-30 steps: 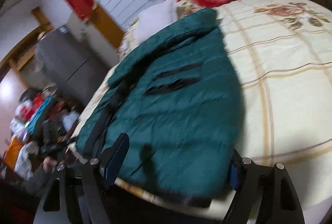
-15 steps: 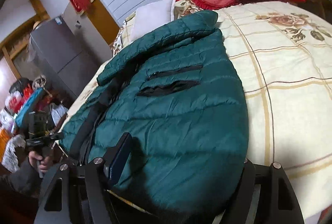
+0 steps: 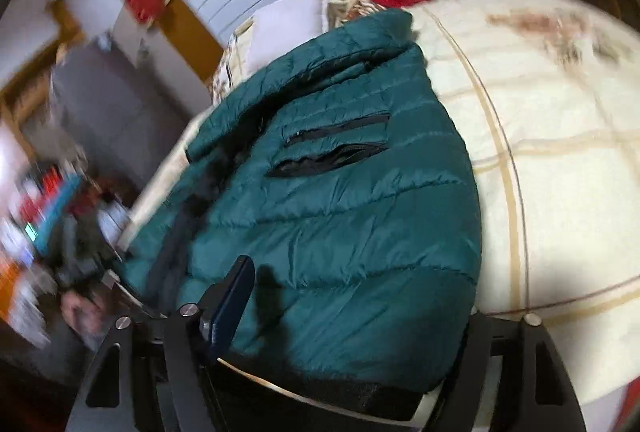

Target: Fold large clothes

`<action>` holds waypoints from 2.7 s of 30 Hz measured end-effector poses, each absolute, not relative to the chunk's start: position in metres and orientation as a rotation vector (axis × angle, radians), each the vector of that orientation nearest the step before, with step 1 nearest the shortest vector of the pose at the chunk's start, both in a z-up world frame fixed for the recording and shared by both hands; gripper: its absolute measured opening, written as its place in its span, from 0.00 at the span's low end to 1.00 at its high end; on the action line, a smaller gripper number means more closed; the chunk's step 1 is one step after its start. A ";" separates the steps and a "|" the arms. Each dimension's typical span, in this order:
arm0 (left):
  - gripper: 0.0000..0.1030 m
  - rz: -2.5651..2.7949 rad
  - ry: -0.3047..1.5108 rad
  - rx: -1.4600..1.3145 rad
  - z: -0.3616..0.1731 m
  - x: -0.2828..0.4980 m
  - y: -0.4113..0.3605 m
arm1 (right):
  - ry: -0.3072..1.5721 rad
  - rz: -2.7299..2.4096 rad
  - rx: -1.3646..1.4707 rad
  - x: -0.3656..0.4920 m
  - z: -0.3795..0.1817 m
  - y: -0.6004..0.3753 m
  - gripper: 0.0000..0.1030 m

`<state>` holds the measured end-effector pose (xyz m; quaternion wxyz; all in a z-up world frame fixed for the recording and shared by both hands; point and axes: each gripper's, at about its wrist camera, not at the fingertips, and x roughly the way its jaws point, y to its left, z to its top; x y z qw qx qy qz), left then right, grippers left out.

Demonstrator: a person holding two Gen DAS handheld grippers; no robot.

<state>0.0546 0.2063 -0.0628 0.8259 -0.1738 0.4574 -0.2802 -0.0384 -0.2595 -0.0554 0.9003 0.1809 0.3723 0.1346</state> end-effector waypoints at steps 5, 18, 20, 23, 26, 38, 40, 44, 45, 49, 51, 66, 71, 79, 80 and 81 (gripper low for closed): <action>0.50 -0.601 0.956 -0.328 -0.060 0.053 0.197 | 0.742 0.206 0.364 -0.041 -0.060 -0.262 0.39; 0.10 -0.591 0.895 -0.460 -0.022 0.044 0.227 | 0.711 0.235 0.419 -0.058 -0.027 -0.257 0.15; 0.10 -0.603 0.856 -0.460 -0.004 0.035 0.232 | 0.664 0.261 0.425 -0.070 -0.007 -0.255 0.14; 0.10 -0.631 0.819 -0.481 0.017 0.020 0.242 | 0.611 0.287 0.436 -0.089 0.018 -0.252 0.14; 0.10 -0.639 0.788 -0.509 0.029 0.000 0.257 | 0.591 0.280 0.477 -0.110 0.029 -0.255 0.14; 0.10 -0.657 0.681 -0.556 0.063 -0.078 0.281 | 0.484 0.296 0.458 -0.198 0.057 -0.235 0.14; 0.10 -0.646 0.646 -0.580 0.073 -0.079 0.283 | 0.448 0.283 0.404 -0.204 0.069 -0.229 0.14; 0.10 -0.613 0.608 -0.609 0.093 -0.062 0.280 | 0.383 0.272 0.372 -0.196 0.085 -0.224 0.14; 0.10 -0.607 0.603 -0.608 0.100 -0.052 0.276 | 0.370 0.267 0.380 -0.189 0.088 -0.225 0.14; 0.10 -0.579 0.593 -0.595 0.118 -0.014 0.266 | 0.337 0.226 0.394 -0.155 0.101 -0.231 0.14; 0.10 -0.547 0.607 -0.621 0.122 0.015 0.261 | 0.332 0.202 0.410 -0.127 0.109 -0.235 0.14; 0.11 -0.244 0.815 -0.473 0.015 0.216 0.211 | 0.594 0.011 0.532 0.126 0.056 -0.254 0.14; 0.14 -0.227 0.814 -0.286 -0.013 0.239 0.181 | 0.640 -0.068 0.494 0.163 0.019 -0.256 0.14; 0.15 -0.292 0.889 -0.399 -0.035 0.266 0.183 | 0.722 -0.105 0.510 0.186 -0.027 -0.265 0.18; 0.15 -0.300 0.908 -0.425 -0.035 0.267 0.188 | 0.728 -0.095 0.520 0.186 -0.026 -0.266 0.19; 0.17 -0.305 0.929 -0.449 -0.033 0.267 0.191 | 0.734 -0.091 0.534 0.186 -0.026 -0.267 0.20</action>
